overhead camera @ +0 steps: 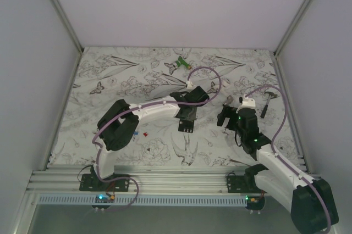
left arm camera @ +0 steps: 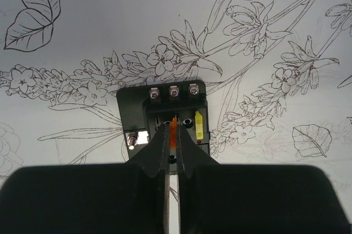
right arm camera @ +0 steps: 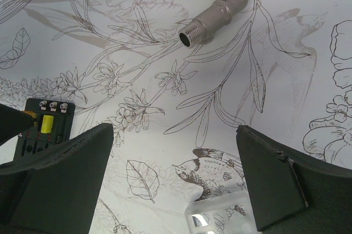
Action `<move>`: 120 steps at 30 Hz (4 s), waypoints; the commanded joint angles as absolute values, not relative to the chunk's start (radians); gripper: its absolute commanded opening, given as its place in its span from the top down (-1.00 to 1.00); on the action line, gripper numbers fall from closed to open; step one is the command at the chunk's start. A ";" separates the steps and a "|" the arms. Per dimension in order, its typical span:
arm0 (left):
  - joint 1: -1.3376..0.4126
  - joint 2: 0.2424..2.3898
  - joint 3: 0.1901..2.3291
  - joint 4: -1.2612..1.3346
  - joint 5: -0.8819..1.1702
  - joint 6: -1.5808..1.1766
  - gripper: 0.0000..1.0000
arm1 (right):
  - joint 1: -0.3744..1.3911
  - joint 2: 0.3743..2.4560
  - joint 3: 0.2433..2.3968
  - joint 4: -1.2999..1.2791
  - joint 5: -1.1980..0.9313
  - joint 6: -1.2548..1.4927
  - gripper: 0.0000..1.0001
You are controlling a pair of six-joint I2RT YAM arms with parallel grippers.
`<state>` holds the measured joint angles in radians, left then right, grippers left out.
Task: Snap on the fuse box
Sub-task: Install the fuse at the fuse box base.
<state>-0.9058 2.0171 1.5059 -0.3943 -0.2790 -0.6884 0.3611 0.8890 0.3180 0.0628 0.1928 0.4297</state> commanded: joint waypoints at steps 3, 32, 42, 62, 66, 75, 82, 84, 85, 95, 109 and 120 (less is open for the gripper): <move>-0.908 2.046 1.523 -0.439 -0.275 -0.705 1.00 | 0.354 0.890 0.322 0.077 0.207 0.428 -1.00; -0.912 1.997 1.457 -0.586 -0.302 -0.649 1.00 | 0.354 0.922 0.331 0.080 0.189 0.426 -1.00; -0.901 1.976 1.374 -0.595 -0.247 -0.654 1.00 | 0.353 0.939 0.336 0.081 0.182 0.425 -1.00; -0.840 2.076 1.352 -0.645 -0.232 -0.665 1.00 | 0.354 0.971 0.340 0.092 0.163 0.423 -1.00; -0.856 2.075 1.354 -0.664 -0.242 -0.657 1.00 | 0.353 0.976 0.342 0.091 0.163 0.422 -1.00; -0.873 1.978 1.229 -0.674 -0.274 -0.698 1.00 | 0.354 0.975 0.342 0.090 0.161 0.422 -1.00; -0.899 2.004 1.240 -0.674 -0.264 -0.695 1.00 | 0.354 0.977 0.342 0.089 0.161 0.421 -0.99; -0.897 2.002 1.253 -0.675 -0.259 -0.702 1.00 | 0.354 0.975 0.343 0.087 0.160 0.421 -1.00; -0.897 1.996 1.257 -0.675 -0.259 -0.703 1.00 | 0.354 0.973 0.342 0.086 0.160 0.420 -1.00; -0.897 1.882 1.330 -0.674 -0.270 -0.674 0.73 | 0.354 0.971 0.342 0.084 0.154 0.423 -1.00; -0.897 1.848 1.360 -0.672 -0.271 -0.673 0.52 | 0.354 0.976 0.344 0.086 0.149 0.421 -1.00; -0.878 1.859 1.363 -0.658 -0.234 -0.676 0.58 | 0.353 0.977 0.344 0.086 0.148 0.423 -0.99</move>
<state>-0.8879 1.8759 1.3434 -0.6258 -0.2527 -0.6800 0.3611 0.9752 0.3180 0.0635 0.1474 0.4297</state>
